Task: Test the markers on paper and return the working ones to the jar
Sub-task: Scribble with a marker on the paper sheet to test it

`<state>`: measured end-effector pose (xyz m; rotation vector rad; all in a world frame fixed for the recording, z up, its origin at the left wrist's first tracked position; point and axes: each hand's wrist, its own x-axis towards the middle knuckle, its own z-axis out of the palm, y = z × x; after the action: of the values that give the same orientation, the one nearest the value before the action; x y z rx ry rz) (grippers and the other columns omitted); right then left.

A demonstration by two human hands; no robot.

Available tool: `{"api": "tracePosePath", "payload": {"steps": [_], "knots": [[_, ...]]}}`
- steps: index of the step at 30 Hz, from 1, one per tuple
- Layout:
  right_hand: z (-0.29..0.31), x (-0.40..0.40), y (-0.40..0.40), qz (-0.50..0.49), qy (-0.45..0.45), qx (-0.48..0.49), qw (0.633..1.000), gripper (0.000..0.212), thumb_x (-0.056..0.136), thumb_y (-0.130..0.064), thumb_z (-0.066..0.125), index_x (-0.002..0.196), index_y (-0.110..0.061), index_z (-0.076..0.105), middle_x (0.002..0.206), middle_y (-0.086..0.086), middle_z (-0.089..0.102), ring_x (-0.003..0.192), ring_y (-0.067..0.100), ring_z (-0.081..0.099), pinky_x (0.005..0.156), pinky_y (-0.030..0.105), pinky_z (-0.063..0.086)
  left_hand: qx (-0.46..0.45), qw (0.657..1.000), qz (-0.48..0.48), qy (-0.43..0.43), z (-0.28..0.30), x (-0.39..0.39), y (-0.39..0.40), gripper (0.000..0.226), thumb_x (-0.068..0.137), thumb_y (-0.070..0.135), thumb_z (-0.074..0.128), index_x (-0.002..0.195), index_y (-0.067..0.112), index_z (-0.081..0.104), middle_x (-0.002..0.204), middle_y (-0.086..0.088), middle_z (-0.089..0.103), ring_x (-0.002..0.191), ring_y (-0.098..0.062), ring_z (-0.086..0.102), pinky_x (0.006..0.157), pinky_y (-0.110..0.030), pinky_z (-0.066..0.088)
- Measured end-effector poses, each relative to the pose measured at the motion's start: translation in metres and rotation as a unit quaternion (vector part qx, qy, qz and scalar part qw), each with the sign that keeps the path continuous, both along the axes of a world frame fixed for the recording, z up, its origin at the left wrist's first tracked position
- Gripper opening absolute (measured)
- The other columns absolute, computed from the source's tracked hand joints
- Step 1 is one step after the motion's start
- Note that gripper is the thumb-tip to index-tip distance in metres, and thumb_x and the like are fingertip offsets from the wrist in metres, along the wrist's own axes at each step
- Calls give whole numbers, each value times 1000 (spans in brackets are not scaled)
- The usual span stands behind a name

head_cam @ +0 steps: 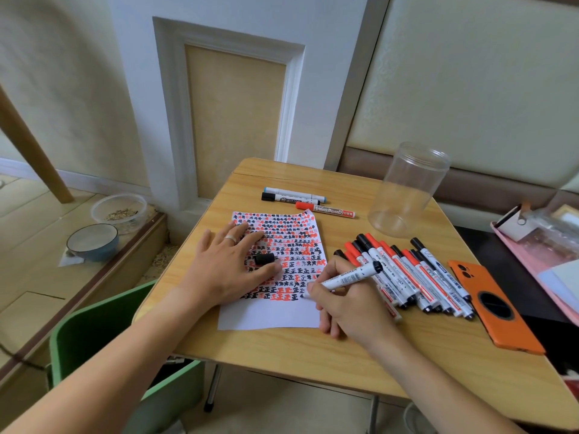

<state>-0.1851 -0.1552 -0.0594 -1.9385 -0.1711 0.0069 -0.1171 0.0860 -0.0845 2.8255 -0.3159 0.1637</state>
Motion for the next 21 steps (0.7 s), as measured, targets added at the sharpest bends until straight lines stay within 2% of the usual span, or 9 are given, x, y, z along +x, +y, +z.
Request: {"api": "tracePosePath", "payload": {"steps": [4,9,21], "knots": [[2,-2,2,1,3,-9,1000,21,95,-21,71,84,-15,54,55,19,64,36,27,51,41,26,38,4,1000,-3,6,1,0,0,108,69,101,12,159,41,22,169,6,16,157,-15,2,125,-52,-1],[3,-3,3,-4,3,-24,1000,21,96,-22,71,84,-15,54,54,17,64,36,25,49,41,25,37,10,1000,-1,5,1,0,0,111,67,101,11,159,41,22,169,6,16,157,-16,3,125,-52,-1],[1,-2,1,-23,10,3,1000,17,95,-18,69,86,-14,54,59,24,63,42,34,55,41,27,39,14,1000,-4,2,0,0,1,109,69,101,11,159,40,23,169,5,17,157,-16,5,125,-53,1]]}}
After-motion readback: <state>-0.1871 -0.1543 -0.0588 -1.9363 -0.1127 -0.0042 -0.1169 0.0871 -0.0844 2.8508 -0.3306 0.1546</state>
